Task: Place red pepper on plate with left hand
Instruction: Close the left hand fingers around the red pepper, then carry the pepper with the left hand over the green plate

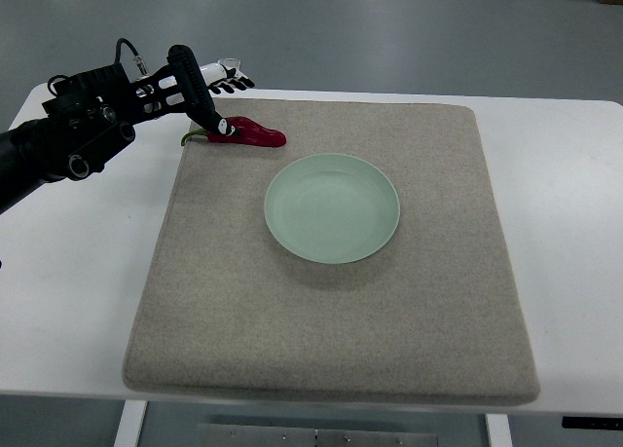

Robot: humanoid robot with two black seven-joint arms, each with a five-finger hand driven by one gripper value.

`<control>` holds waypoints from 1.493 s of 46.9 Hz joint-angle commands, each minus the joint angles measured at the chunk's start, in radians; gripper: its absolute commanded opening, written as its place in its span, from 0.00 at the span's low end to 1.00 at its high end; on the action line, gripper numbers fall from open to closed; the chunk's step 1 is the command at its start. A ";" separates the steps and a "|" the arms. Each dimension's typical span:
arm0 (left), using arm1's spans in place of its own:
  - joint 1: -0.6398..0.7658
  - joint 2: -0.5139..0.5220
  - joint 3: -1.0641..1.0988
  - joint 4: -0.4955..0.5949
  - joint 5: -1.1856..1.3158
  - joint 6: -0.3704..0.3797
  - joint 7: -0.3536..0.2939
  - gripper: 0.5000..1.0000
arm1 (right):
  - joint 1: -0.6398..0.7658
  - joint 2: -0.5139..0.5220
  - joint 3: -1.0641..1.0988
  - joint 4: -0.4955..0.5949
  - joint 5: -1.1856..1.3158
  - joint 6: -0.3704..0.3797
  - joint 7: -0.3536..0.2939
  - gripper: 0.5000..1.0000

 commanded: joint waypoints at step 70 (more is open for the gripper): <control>-0.009 -0.045 0.151 0.034 0.043 0.066 -0.017 0.10 | 0.000 0.000 0.000 0.000 0.000 0.000 0.000 0.86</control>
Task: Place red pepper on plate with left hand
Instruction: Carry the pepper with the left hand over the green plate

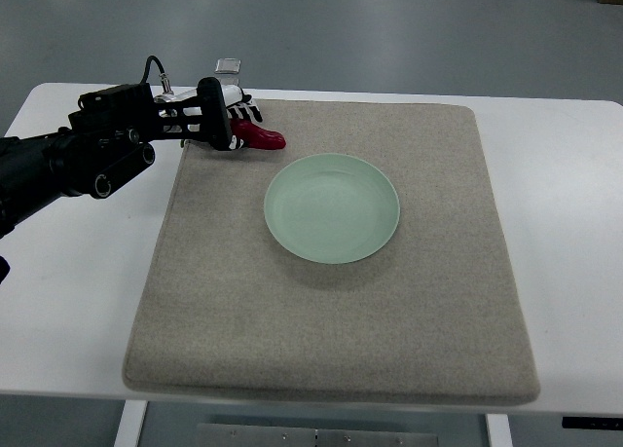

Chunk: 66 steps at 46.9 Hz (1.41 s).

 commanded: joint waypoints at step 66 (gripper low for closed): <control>-0.087 0.087 -0.031 -0.489 -0.009 -0.110 0.000 0.02 | 0.000 0.000 0.000 0.000 0.000 0.000 0.000 0.86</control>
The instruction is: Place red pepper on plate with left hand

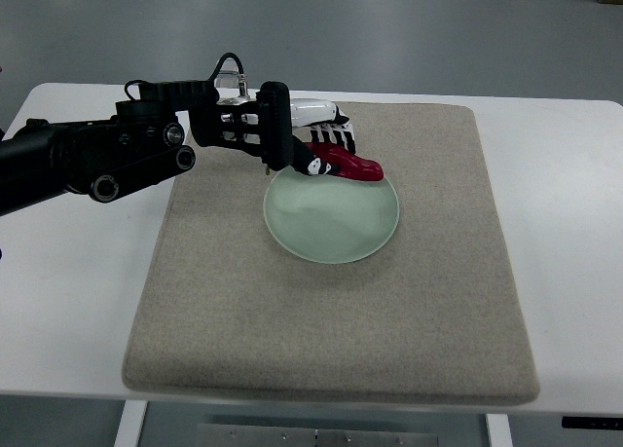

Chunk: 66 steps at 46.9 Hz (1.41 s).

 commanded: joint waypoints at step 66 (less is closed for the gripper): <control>0.010 -0.005 -0.038 0.340 -0.320 0.105 0.000 0.85 | 0.000 0.000 0.000 0.000 0.000 0.000 0.000 0.86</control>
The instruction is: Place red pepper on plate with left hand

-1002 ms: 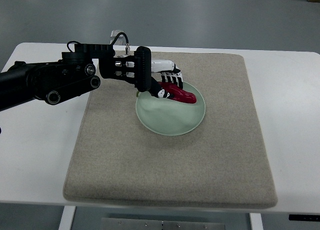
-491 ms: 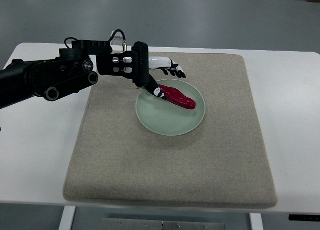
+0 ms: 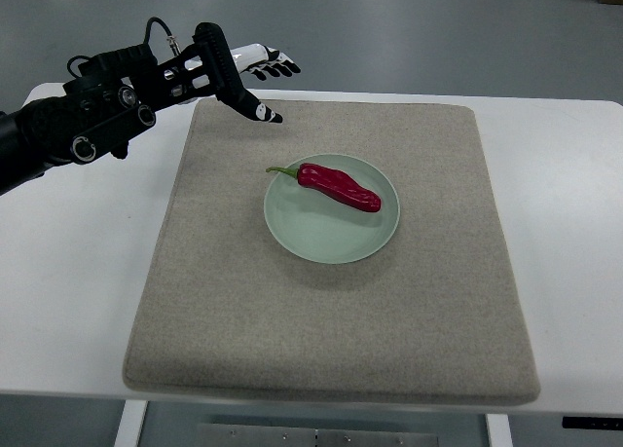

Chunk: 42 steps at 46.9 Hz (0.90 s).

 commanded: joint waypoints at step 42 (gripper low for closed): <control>0.041 -0.092 -0.027 0.239 -1.089 0.049 0.041 0.89 | 0.000 0.000 0.000 0.000 0.000 0.000 0.000 0.86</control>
